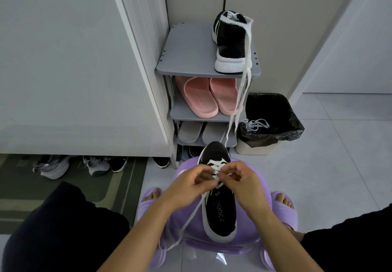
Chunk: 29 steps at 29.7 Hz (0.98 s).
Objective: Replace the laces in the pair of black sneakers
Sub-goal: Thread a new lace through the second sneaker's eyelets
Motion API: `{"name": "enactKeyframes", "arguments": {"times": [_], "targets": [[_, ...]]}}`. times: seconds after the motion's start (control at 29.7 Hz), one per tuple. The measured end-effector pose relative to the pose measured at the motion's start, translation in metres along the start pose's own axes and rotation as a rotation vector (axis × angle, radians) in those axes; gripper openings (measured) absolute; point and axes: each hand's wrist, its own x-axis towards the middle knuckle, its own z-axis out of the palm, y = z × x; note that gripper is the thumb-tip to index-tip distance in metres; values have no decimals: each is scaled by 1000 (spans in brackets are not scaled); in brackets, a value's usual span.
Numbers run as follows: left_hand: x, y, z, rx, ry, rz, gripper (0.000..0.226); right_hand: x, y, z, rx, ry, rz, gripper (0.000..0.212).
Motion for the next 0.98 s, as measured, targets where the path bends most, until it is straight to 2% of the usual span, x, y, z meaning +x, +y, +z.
{"name": "enactKeyframes", "arguments": {"times": [0.17, 0.27, 0.37, 0.51, 0.61, 0.71, 0.81, 0.98], "targets": [[14, 12, 16, -71, 70, 34, 15, -2, -6, -7, -29, -77, -97, 29], [15, 16, 17, -176, 54, -77, 9, -1, -9, -12, -152, -76, -167, 33], [14, 18, 21, -274, 138, -164, 11, -1, -7, -12, -253, -26, -204, 34], [9, 7, 26, -231, 258, -161, 15, -1, 7, -18, -298, 103, -124, 18], [6, -3, 38, -191, 339, -149, 17, -5, 25, -15, -459, 37, -1, 24], [5, -7, 53, -145, 392, -132, 19, -8, 32, -11, -550, 74, -25, 15], [6, -12, 62, -83, 404, -102, 24, -9, 31, -13, -483, 105, -8, 11], [10, -11, 68, 16, 428, -97, 26, -11, 37, -17, -131, 106, 75, 10]]}}
